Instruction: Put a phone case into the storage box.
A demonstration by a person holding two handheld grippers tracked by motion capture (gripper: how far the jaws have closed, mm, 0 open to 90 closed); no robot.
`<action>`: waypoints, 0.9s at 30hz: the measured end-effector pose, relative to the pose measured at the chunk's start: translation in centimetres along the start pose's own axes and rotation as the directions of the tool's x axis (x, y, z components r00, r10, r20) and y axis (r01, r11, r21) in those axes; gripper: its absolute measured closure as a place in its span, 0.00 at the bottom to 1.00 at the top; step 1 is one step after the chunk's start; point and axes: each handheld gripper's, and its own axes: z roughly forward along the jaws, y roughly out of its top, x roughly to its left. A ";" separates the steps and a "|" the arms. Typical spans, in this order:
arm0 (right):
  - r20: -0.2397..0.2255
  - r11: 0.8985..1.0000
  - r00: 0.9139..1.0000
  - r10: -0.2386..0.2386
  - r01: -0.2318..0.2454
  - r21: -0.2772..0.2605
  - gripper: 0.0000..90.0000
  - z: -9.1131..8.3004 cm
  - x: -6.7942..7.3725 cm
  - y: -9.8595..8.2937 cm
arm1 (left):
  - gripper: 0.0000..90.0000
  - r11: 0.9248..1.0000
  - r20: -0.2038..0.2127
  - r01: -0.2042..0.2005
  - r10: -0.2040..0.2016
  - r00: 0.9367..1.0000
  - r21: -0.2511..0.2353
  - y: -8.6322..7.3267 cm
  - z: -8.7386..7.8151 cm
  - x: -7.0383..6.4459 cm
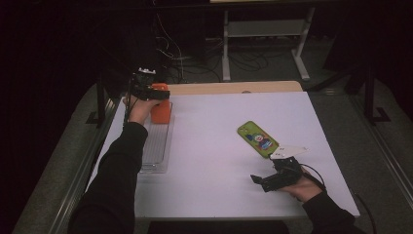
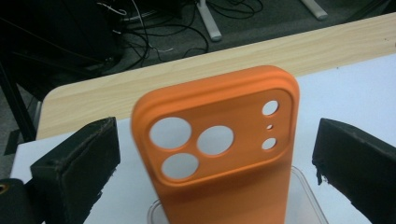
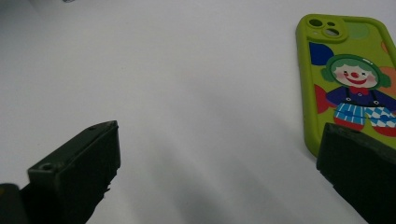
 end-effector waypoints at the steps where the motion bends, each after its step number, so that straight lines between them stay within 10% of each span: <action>1: 0.000 1.000 1.000 -0.001 0.001 0.002 0.00 0.0 0.0 0.0 | 0.01 1.000 0.004 -0.001 0.001 1.000 -0.006 0.0 -0.1 0.1; 19: 0.003 1.000 1.000 0.012 -0.012 0.007 0.00 0.3 -0.1 0.1 | 0.01 0.997 0.132 -0.049 0.056 0.990 -0.058 -0.4 -6.3 0.2; 27: 0.001 1.000 1.000 0.006 -0.006 0.014 0.00 0.3 0.1 0.0 | 0.01 0.988 0.270 -0.130 0.148 0.951 -0.083 -1.7 -8.9 -2.9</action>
